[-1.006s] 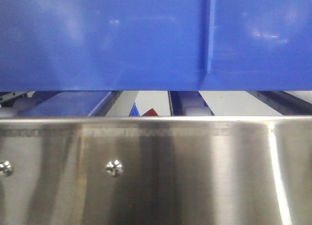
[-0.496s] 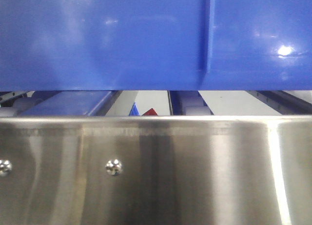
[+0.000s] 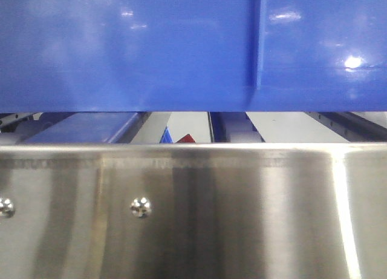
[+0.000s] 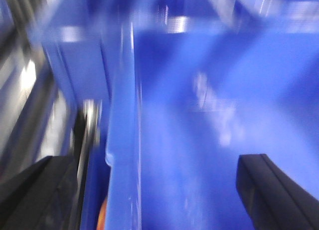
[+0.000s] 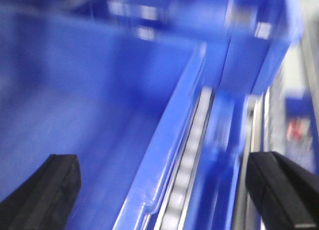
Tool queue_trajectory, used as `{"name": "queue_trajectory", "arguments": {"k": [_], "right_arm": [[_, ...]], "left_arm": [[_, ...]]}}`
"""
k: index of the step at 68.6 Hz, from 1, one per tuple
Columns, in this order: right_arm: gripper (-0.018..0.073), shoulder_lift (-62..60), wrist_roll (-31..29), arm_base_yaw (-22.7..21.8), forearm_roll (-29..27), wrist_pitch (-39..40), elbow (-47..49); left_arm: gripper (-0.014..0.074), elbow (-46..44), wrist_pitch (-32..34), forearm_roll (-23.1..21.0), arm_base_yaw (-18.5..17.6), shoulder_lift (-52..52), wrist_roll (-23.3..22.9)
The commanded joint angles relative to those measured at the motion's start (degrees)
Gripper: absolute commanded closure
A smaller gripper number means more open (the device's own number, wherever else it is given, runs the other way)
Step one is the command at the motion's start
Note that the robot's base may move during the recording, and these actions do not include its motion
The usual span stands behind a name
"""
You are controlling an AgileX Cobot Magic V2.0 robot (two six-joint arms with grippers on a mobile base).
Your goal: Move blue bin to conveyor side
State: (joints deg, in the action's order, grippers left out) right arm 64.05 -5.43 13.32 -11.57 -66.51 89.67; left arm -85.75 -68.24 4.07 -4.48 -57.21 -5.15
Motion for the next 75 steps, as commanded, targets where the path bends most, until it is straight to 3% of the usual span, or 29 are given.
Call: {"name": "queue_trajectory", "arguments": {"k": [1, 14, 24, 37, 49, 75], "right_arm": [[0.0000, 2.73, 1.94, 0.06, 0.15, -3.45, 3.58], [0.0000, 5.62, 6.80, 0.06, 3.58, -3.45, 5.07], [0.0000, 6.63, 9.35, 0.17, 5.67, -3.45, 5.07], [0.0000, 9.04, 10.71, 6.73, 6.41, -3.45, 5.07], [0.0000, 12.30, 20.08, 10.95, 17.78, -3.45, 5.07], [0.0000, 18.23, 21.54, 10.95, 17.89, -3.45, 5.71]], "left_arm": [[0.0048, -3.47, -1.72, 0.12, -0.32, -3.23, 0.23], [0.0048, -8.50, -1.72, 0.23, -0.32, -9.13, 0.23], [0.0048, -10.39, -1.72, 3.44, -0.32, -12.15, 0.48], [0.0048, -10.39, -1.72, 5.04, 0.70, -14.02, 0.58], [0.0048, -10.39, -1.72, 5.57, 0.70, -14.65, 1.77], [0.0048, -10.39, -1.72, 6.56, 0.70, -16.72, 1.89]]}}
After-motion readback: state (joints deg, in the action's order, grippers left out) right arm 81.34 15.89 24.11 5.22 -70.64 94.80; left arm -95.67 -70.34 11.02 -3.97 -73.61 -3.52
